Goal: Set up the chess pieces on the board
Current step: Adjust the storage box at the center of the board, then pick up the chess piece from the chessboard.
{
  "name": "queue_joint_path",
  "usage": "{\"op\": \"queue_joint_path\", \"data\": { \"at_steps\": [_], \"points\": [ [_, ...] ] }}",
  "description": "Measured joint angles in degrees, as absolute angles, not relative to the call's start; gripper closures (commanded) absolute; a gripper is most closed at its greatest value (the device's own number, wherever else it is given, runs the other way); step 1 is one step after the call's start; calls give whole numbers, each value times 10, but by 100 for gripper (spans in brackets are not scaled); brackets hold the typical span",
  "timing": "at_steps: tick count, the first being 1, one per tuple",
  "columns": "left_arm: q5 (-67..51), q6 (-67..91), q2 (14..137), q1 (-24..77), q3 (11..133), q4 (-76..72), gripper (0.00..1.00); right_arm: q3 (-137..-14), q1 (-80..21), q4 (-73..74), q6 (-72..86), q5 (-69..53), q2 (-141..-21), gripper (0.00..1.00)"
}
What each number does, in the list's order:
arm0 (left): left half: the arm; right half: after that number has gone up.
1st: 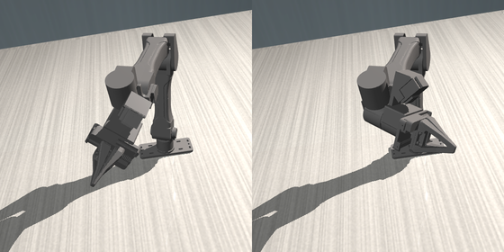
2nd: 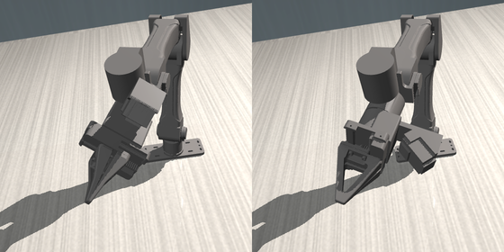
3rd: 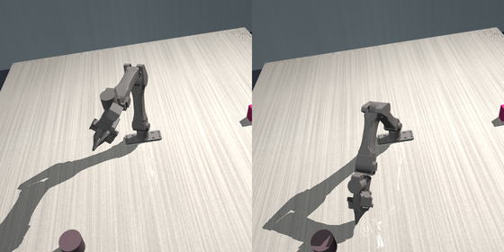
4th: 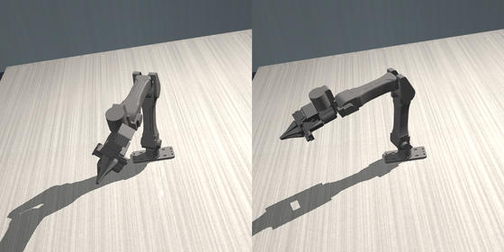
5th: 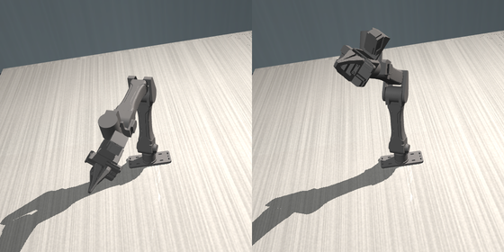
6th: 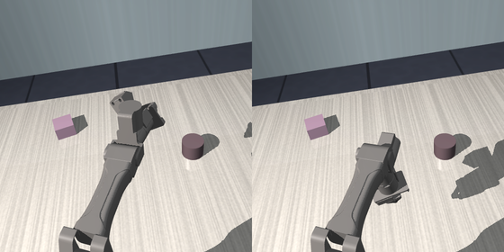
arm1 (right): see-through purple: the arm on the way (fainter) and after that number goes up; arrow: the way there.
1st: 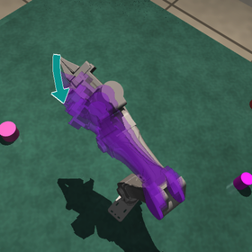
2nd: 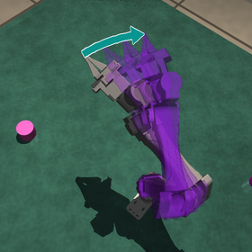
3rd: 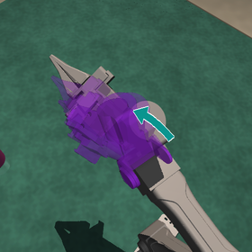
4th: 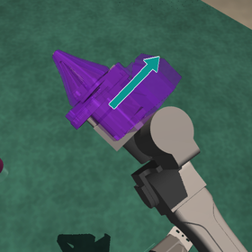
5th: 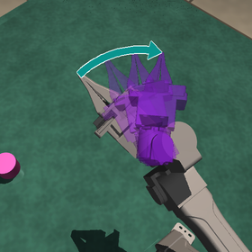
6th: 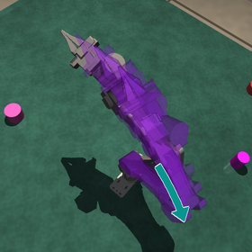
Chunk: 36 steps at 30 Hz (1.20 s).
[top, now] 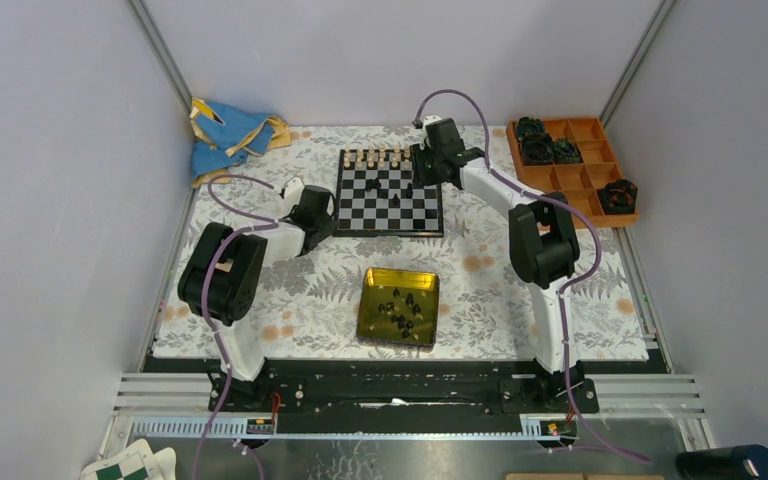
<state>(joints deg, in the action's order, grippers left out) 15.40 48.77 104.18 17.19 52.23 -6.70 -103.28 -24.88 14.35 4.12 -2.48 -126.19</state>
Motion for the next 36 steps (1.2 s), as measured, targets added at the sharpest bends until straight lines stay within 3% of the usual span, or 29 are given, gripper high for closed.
{"op": "queue_joint_path", "data": {
  "at_steps": [13, 15, 21, 24, 36],
  "points": [
    [158, 488, 1031, 186, 515, -57, 96, -1023, -264, 146, 39, -16, -1257, 56],
    [159, 488, 1027, 187, 513, -51, 91, -1023, -269, 146, 37, -11, -1255, 55],
    [176, 487, 1007, 187, 510, -27, 59, -1023, -283, 149, 30, 6, -1254, 54],
    [184, 487, 998, 186, 510, -25, 49, -1027, -285, 154, 29, 14, -1254, 53],
    [189, 489, 991, 174, 510, -25, 46, -1078, -285, 178, 27, 36, -1260, 53]
  ]
}}
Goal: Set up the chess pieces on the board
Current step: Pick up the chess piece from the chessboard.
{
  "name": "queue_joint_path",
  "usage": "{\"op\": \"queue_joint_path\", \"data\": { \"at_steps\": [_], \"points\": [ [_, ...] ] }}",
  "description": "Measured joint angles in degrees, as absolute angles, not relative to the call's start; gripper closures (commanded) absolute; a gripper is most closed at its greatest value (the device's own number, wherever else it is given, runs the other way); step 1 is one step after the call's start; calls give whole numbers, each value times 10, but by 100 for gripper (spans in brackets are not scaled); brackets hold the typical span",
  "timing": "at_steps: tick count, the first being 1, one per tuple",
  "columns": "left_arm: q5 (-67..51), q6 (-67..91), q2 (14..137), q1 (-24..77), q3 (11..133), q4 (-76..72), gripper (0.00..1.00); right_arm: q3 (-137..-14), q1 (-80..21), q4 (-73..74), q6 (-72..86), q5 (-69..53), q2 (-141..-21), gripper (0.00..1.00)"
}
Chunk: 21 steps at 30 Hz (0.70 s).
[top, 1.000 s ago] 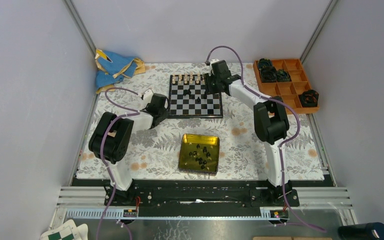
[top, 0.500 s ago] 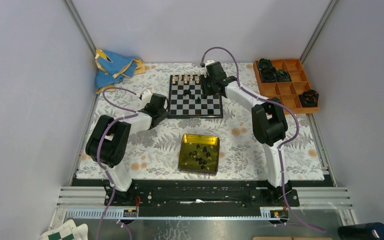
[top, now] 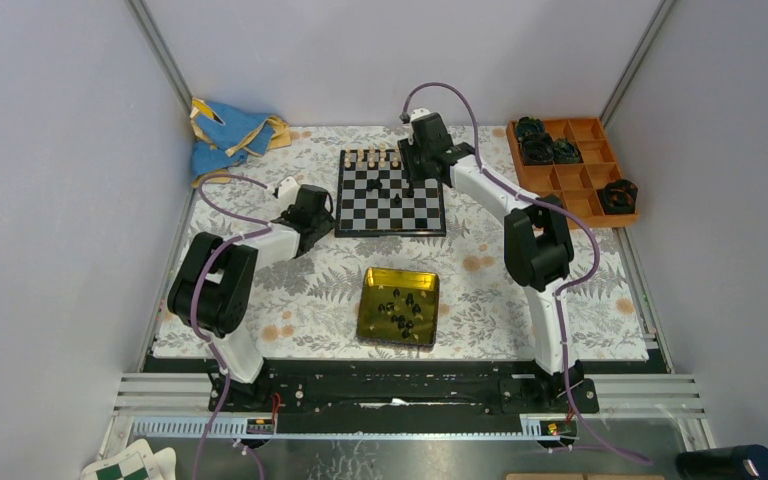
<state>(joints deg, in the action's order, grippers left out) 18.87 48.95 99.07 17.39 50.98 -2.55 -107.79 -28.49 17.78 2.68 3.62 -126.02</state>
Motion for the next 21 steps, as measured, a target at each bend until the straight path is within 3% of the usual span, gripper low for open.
{"op": "queue_joint_path", "data": {
  "at_steps": [21],
  "points": [
    [189, 490, 991, 168, 510, -26, 46, -1108, -285, 190, 26, 36, -1321, 55]
  ]
}}
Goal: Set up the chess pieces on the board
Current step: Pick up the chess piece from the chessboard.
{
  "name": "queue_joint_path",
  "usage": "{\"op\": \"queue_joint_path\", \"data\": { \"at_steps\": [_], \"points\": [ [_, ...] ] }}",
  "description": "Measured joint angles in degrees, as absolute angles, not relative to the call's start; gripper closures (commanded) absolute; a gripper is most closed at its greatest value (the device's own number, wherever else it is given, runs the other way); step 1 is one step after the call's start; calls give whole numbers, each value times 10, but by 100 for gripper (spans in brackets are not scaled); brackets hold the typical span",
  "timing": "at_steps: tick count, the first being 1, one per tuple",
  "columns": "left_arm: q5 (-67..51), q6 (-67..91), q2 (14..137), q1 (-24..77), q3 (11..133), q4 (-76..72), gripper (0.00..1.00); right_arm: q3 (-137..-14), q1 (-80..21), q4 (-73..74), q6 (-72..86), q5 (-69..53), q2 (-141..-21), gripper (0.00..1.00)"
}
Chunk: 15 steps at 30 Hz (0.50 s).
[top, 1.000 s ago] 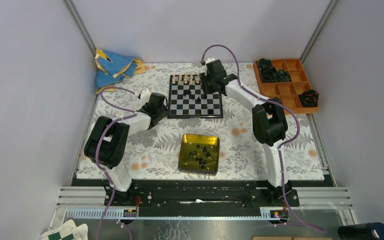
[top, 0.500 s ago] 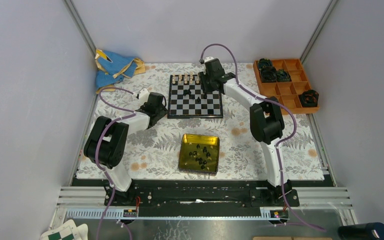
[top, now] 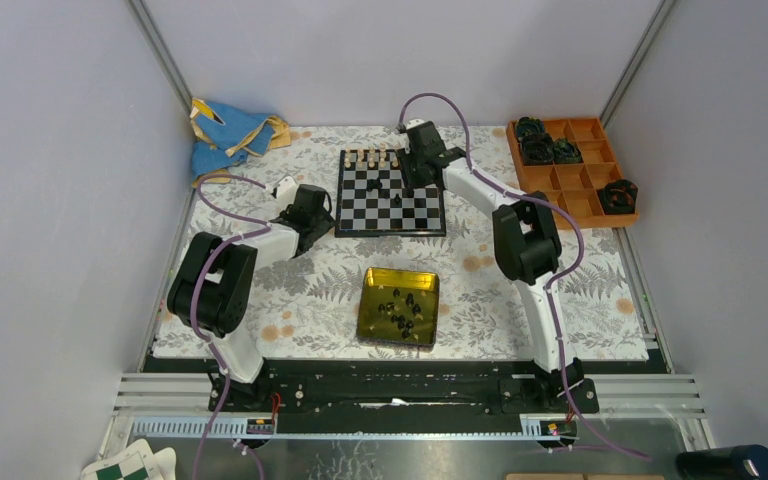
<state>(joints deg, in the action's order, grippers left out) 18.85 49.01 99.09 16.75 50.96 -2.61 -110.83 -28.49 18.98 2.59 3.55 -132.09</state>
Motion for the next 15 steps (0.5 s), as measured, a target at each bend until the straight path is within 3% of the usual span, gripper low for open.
{"op": "queue_joint_path", "data": {
  "at_steps": [6, 15],
  "points": [
    [189, 491, 991, 166, 510, -27, 46, -1117, -285, 190, 24, 36, -1332, 62],
    [188, 493, 992, 164, 510, -27, 46, -1119, -285, 190, 22, 35, -1342, 83]
  ]
}}
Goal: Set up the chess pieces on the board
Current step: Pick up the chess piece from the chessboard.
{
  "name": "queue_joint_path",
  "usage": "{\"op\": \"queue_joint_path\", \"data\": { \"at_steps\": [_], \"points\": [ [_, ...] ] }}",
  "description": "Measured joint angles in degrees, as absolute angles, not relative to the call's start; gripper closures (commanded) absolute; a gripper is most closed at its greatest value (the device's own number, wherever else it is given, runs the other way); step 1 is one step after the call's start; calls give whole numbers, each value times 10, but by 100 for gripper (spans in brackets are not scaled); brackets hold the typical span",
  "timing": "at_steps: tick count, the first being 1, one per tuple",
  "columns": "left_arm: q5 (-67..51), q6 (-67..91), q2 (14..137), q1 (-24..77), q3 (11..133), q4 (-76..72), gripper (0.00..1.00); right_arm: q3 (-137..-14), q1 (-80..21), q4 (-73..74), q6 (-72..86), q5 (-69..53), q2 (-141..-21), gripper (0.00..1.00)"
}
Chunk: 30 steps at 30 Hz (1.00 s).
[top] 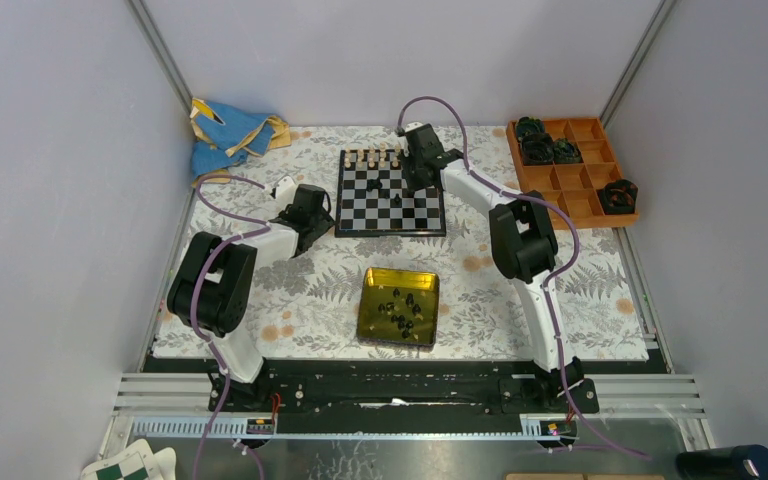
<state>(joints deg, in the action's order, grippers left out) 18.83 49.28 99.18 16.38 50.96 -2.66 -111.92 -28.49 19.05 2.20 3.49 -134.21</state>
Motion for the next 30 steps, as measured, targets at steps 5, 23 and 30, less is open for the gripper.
{"op": "queue_joint_path", "data": {
  "at_steps": [5, 23, 30],
  "points": [
    [189, 493, 992, 163, 510, -27, 46, -1119, -285, 190, 19, 35, -1342, 89],
    [189, 493, 992, 163, 510, -27, 46, -1110, -285, 189, 11, 40, -1331, 95],
    [189, 493, 992, 163, 509, -26, 46, -1106, -285, 184, -1, 41, -1301, 96]
  ]
}}
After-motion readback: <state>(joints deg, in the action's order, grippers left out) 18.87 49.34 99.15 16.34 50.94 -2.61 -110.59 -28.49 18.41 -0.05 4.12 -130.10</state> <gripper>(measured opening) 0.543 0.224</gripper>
